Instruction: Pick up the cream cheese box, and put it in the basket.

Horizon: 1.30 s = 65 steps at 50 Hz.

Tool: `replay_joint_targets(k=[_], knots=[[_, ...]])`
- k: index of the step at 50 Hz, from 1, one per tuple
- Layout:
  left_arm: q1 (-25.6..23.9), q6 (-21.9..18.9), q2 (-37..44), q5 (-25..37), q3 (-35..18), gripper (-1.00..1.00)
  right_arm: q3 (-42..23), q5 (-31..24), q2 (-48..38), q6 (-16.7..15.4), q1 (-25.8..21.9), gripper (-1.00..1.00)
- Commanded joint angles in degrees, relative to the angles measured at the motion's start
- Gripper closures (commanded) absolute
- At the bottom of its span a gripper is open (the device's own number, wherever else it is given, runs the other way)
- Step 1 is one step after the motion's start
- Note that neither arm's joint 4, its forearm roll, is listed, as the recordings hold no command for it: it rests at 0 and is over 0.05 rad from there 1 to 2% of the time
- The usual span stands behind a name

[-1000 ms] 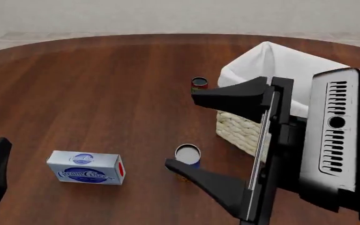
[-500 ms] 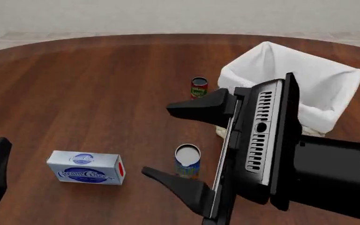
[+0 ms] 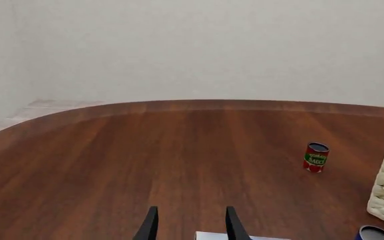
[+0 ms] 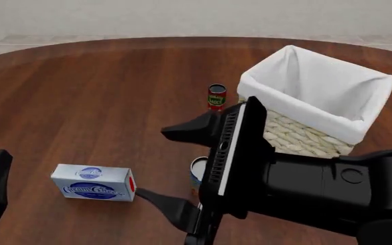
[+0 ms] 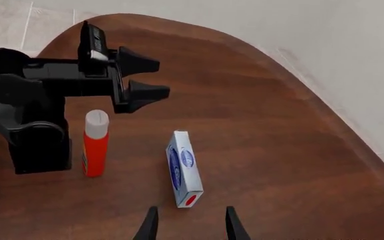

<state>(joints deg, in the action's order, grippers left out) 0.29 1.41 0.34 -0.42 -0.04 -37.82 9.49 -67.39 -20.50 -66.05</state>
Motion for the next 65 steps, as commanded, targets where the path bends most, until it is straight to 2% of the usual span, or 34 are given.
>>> replay_joint_targets(k=[1, 15, 65], knots=[[0.01, 0.06, -0.19, 0.23, 0.01, -1.0, -0.85, 1.13, -3.87, 0.21, 0.11, -1.0], [-0.09, 0.18, -0.21, 0.42, 0.01, -1.0, -0.87, 3.87, -8.18, 0.47, 1.11, -1.0], [0.49, 0.79, 1.93, -1.77, 0.02, -1.0, -5.5, 5.04, -18.63, 0.32, 0.85, -1.0]])
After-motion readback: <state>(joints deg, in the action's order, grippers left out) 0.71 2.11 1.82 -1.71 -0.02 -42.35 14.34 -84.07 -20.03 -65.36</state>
